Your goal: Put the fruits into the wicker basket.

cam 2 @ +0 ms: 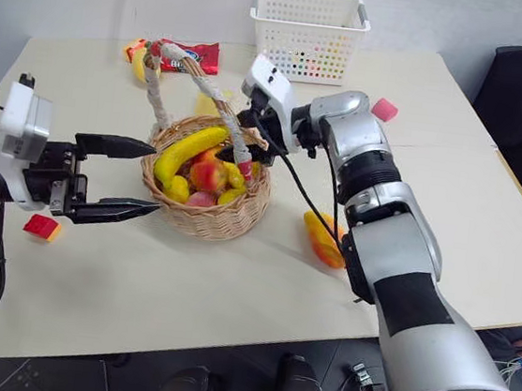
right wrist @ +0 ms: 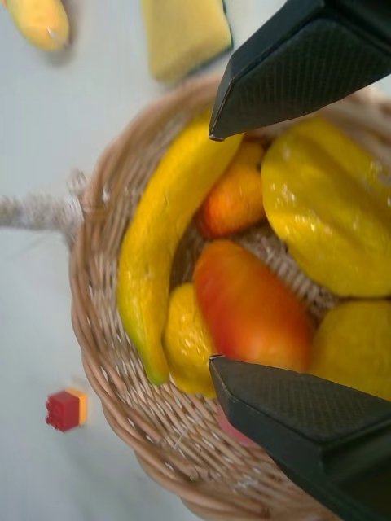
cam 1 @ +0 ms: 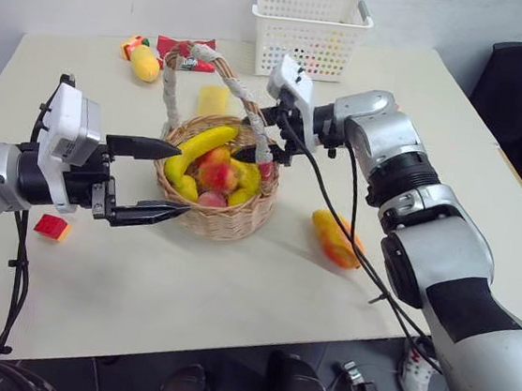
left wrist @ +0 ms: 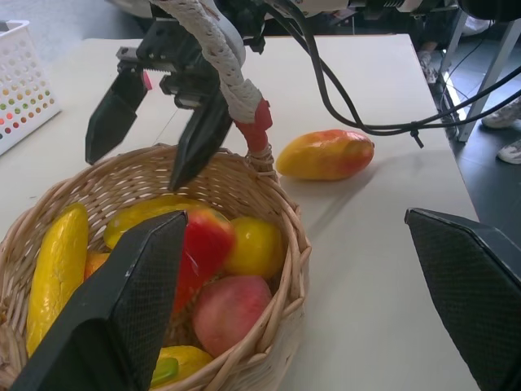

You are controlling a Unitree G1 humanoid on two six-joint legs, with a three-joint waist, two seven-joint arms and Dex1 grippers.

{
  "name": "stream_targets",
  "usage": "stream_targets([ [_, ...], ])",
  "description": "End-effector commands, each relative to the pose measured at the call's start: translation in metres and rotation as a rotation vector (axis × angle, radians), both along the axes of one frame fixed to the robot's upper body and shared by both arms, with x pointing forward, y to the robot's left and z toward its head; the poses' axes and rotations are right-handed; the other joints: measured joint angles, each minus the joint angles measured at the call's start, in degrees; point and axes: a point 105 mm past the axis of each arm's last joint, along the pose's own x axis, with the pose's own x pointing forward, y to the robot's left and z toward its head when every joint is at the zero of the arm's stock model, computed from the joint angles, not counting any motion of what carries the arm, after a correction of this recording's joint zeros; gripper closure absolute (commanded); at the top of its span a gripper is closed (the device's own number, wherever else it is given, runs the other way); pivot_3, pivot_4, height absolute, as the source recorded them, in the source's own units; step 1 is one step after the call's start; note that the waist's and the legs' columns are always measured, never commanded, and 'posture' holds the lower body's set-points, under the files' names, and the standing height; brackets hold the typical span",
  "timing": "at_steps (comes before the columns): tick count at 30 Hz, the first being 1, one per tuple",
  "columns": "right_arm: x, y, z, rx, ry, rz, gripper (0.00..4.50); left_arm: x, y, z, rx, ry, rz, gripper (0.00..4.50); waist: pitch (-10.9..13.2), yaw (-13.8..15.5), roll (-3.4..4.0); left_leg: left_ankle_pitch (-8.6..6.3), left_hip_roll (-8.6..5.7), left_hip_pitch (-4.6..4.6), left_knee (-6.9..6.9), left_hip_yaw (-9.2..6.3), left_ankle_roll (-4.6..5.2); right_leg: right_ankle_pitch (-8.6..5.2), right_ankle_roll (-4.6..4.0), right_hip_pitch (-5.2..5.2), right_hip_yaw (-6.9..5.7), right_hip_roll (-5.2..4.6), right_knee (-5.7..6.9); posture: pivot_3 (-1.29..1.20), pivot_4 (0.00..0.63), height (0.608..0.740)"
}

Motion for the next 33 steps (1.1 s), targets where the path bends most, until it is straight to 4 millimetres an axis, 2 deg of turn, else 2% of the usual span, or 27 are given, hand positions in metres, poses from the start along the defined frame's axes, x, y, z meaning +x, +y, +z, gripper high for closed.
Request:
stream_targets([
  [1, 0.003, -0.039, 0.042, 0.071, -0.125, -0.066, 0.30, -0.003, -0.005, 0.008, -0.010, -0.033, -0.033, 0.00, 0.01, 0.21, 0.01, 0.00, -0.03, -0.02, 0.00, -0.02, 0.00, 0.00, 0.00, 0.00, -0.01, -0.02, 0.00, 0.00, 0.150, 0.740],
  [4, -0.004, -0.081, 0.058, 0.106, -0.126, -0.128, 0.30, 0.000, -0.010, 0.008, -0.014, -0.027, -0.066, 0.00, 0.01, 0.33, 0.01, 0.00, -0.06, -0.07, 0.02, -0.05, 0.01, 0.00, 0.00, 0.00, -0.02, -0.05, -0.03, 0.00, 0.150, 0.740],
  [7, -0.033, -0.125, 0.059, 0.111, -0.084, -0.164, 0.30, 0.004, -0.018, 0.008, -0.018, -0.017, -0.116, 0.00, 0.00, 0.86, 0.00, 0.00, -0.05, -0.09, 0.01, -0.08, 0.01, 0.00, 0.00, 0.00, -0.06, -0.03, -0.05, 0.00, 0.150, 0.740],
  [10, -0.078, -0.163, 0.041, 0.067, -0.035, -0.207, 0.30, 0.007, -0.025, 0.007, -0.015, -0.002, -0.166, 0.00, 0.01, 1.79, 0.02, 0.00, -0.11, -0.14, 0.01, -0.07, -0.01, 0.00, 0.01, -0.05, -0.11, 0.04, -0.08, 0.00, 0.150, 0.740],
  [12, -0.117, -0.192, 0.018, 0.038, 0.049, -0.262, 0.30, 0.008, -0.029, 0.006, -0.008, 0.013, -0.206, 0.00, 0.03, 2.15, 0.06, -0.01, -0.21, -0.23, 0.05, -0.05, -0.01, 0.00, 0.01, -0.16, -0.11, 0.06, -0.04, 0.00, 0.150, 0.740],
  [17, -0.198, -0.228, -0.018, 0.004, 0.225, -0.410, 0.30, 0.004, -0.029, 0.000, 0.030, 0.060, -0.283, 0.00, 0.05, 3.06, 0.09, 0.01, -0.24, -0.37, 0.19, 0.09, -0.02, 0.01, 0.03, -0.41, 0.06, 0.14, 0.15, 0.00, 0.150, 0.740],
  [19, -0.216, -0.234, -0.031, 0.006, 0.269, -0.479, 0.30, 0.005, -0.029, -0.003, 0.046, 0.066, -0.298, 0.00, 0.05, 3.13, 0.08, 0.04, -0.25, -0.18, 0.22, 0.13, -0.01, 0.03, 0.07, -0.28, 0.22, 0.18, 0.17, 0.00, 0.150, 0.740],
  [21, -0.220, -0.233, -0.040, 0.020, 0.288, -0.528, 0.30, 0.006, -0.029, -0.003, 0.049, 0.068, -0.309, 0.00, 0.03, 3.03, -0.04, 0.03, -0.23, 0.33, 0.17, 0.11, -0.05, 0.04, 0.07, 0.28, 0.27, 0.21, -0.03, 0.00, 0.150, 0.740],
  [22, -0.219, -0.232, -0.043, 0.028, 0.295, -0.540, 0.14, 0.006, -0.030, -0.003, 0.049, 0.068, -0.313, 0.00, 0.00, 2.90, -0.10, 0.00, -0.20, 0.52, 0.11, 0.10, -0.09, 0.04, 0.07, 0.60, 0.30, 0.23, -0.21, 0.00, 0.150, 0.740],
  [24, -0.212, -0.226, -0.051, 0.048, 0.283, -0.557, 0.14, 0.007, -0.031, -0.003, 0.049, 0.066, -0.320, 0.00, -0.02, 2.84, -0.14, 0.00, -0.04, 0.82, 0.08, 0.12, -0.06, 0.06, 0.06, 0.69, 0.41, 0.13, -0.16, 0.00, 0.150, 0.740],
  [33, -0.139, -0.196, -0.090, 0.114, 0.194, -0.701, 0.14, 0.000, -0.034, -0.008, 0.078, 0.065, -0.328, 0.00, -0.03, 2.99, -0.13, 0.02, -0.29, 0.53, 0.01, 0.15, -0.08, 0.02, -0.01, 0.39, 0.28, 0.16, 0.09, 0.00, 0.150, 0.740],
])
